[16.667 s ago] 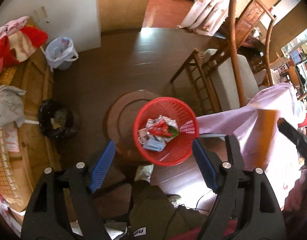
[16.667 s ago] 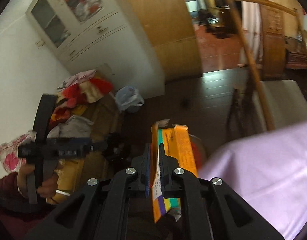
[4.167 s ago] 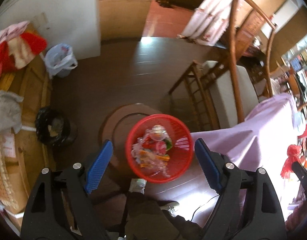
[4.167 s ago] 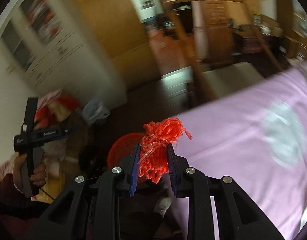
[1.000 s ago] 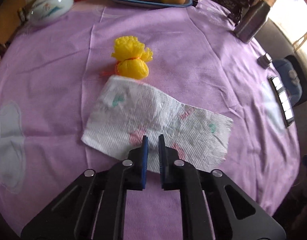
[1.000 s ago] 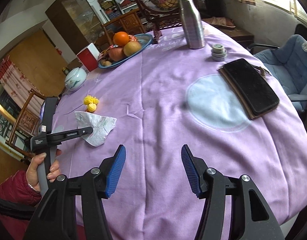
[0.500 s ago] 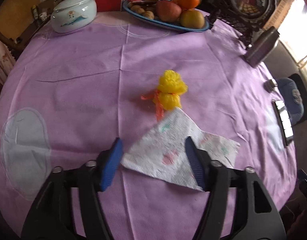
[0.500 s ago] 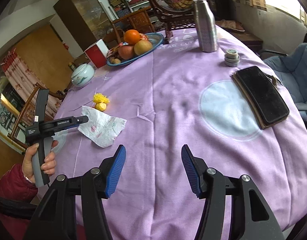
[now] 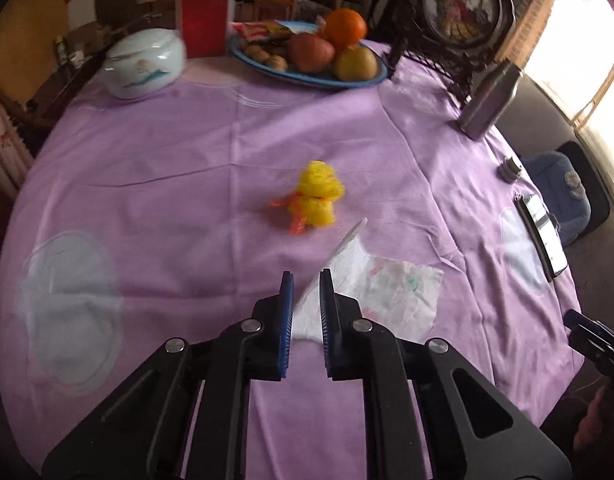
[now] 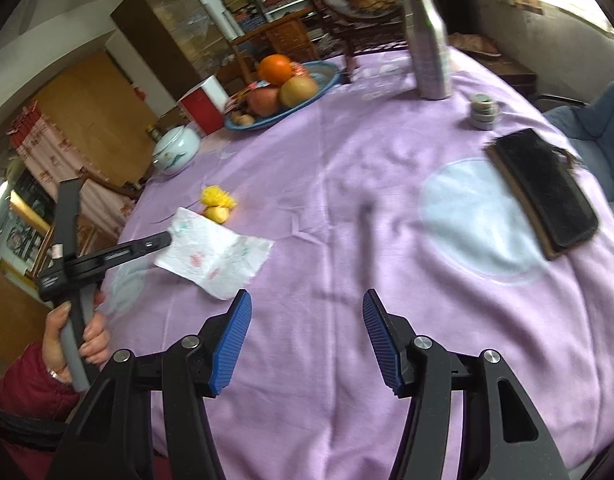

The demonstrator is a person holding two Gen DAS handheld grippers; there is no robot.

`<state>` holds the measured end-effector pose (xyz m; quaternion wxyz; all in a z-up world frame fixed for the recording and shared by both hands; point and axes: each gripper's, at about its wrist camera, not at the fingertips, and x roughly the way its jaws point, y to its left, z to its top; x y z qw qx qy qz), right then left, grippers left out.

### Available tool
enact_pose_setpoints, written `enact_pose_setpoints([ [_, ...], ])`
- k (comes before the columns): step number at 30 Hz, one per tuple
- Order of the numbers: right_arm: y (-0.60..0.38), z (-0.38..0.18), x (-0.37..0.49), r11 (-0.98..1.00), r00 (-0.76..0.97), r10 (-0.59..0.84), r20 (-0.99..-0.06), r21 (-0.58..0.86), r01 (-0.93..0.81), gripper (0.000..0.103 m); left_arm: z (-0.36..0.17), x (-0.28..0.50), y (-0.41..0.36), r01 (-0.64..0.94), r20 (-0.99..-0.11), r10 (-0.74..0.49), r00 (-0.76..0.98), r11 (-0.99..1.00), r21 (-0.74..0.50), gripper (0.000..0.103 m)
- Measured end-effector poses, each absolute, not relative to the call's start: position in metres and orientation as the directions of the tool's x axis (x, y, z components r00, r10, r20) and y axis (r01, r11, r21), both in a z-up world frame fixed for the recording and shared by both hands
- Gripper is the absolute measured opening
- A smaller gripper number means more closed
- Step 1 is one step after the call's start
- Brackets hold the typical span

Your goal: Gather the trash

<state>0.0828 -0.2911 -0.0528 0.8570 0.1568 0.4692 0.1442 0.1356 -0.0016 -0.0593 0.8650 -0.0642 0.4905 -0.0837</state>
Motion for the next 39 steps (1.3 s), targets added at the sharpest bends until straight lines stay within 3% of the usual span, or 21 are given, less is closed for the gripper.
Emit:
enact_pose_setpoints([
  [8, -0.226, -0.053, 0.136, 0.857, 0.435, 0.515, -0.739, 0.447, -0.255, 0.057, -0.046, 0.073, 0.089, -0.143, -0.856, -0.107, 0.506, 0.968, -0.205, 0.015],
  [12, -0.196, -0.046, 0.151, 0.837, 0.418, 0.546, -0.727, 0.442, -0.324, 0.058, -0.048, 0.061, 0.093, -0.168, -0.867, -0.084, 0.491, 0.968, -0.189, 0.028],
  [14, -0.188, -0.048, 0.157, 0.841, 0.412, 0.533, -0.739, 0.409, -0.354, 0.064, -0.052, 0.063, 0.085, -0.167, -0.873, -0.089, 0.480, 0.967, -0.190, 0.034],
  [17, -0.188, -0.065, 0.167, 0.862, 0.390, 0.490, -0.779, 0.370, -0.346, 0.065, -0.056, 0.068, 0.068, -0.146, -0.885, -0.096, 0.455, 0.973, -0.180, 0.039],
  [22, -0.193, -0.093, 0.187, 0.882, 0.366, 0.451, -0.814, 0.344, -0.322, 0.069, -0.050, 0.056, 0.056, -0.141, -0.896, -0.047, 0.442, 0.983, -0.121, 0.057],
  [26, -0.183, -0.114, 0.196, 0.876, 0.336, 0.464, -0.820, 0.370, -0.308, 0.069, -0.050, 0.040, 0.069, -0.189, -0.907, -0.001, 0.421, 0.978, -0.088, 0.059],
  [28, -0.177, -0.121, 0.196, 0.863, 0.326, 0.493, -0.807, 0.405, -0.301, 0.056, -0.048, 0.032, 0.079, -0.223, -0.910, 0.022, 0.415, 0.972, -0.079, 0.059],
  [30, -0.171, -0.124, 0.193, 0.840, 0.311, 0.534, -0.786, 0.451, -0.302, 0.003, -0.045, 0.028, 0.087, -0.253, -0.910, 0.036, 0.414, 0.964, -0.077, 0.059],
  [34, -0.174, -0.095, 0.174, 0.803, 0.407, 0.595, -0.693, 0.489, -0.340, 0.004, -0.037, 0.033, 0.094, -0.268, -0.904, 0.044, 0.425, 0.960, -0.080, 0.059],
  [39, -0.209, -0.055, 0.156, 0.831, 0.524, 0.556, -0.645, 0.443, -0.336, 0.003, -0.035, 0.076, 0.077, -0.180, -0.896, -0.018, 0.444, 0.978, -0.109, 0.059],
])
